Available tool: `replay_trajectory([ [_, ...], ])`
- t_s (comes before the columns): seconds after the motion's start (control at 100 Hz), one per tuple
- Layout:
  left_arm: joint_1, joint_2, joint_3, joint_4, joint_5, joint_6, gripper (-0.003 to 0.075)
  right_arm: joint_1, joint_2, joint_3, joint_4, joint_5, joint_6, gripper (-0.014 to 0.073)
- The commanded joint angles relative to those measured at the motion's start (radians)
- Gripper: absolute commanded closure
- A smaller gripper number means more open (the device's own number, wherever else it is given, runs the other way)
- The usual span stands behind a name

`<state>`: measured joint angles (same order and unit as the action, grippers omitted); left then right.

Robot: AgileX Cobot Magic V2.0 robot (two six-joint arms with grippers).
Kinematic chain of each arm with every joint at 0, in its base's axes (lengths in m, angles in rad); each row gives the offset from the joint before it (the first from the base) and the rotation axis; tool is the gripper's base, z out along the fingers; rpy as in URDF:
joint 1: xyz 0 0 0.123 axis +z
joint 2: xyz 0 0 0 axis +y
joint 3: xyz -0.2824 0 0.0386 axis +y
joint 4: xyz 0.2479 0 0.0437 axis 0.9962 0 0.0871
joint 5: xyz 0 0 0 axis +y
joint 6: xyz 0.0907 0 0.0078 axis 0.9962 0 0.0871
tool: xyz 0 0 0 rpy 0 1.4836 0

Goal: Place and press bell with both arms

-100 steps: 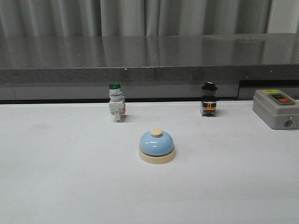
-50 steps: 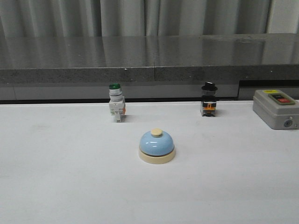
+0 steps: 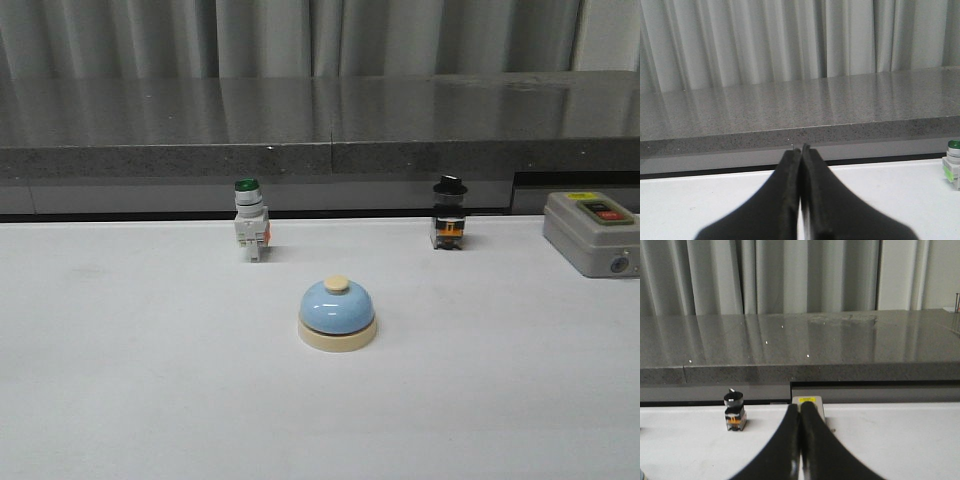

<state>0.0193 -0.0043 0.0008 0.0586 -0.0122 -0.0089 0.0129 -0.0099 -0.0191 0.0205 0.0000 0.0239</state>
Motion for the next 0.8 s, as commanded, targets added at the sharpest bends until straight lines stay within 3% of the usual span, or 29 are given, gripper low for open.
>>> replay_trajectory([
  [0.0,0.001,-0.031,0.042,-0.007,-0.086,-0.010,0.0741,-0.005,0.060,-0.109,0.014,-0.034,-0.003,0.0654],
  [0.4,0.001,-0.031,0.042,-0.007,-0.086,-0.010,0.0741,-0.005,0.651,-0.723,0.016,0.488,-0.003,0.0654],
  [0.57,0.001,-0.031,0.042,-0.007,-0.086,-0.010,0.0741,-0.005,0.839,-0.867,0.048,0.469,-0.003,0.0654],
  [0.79,0.001,-0.031,0.042,-0.007,-0.086,-0.010,0.0741,0.000,0.991,-0.883,0.084,0.357,-0.003,0.0654],
])
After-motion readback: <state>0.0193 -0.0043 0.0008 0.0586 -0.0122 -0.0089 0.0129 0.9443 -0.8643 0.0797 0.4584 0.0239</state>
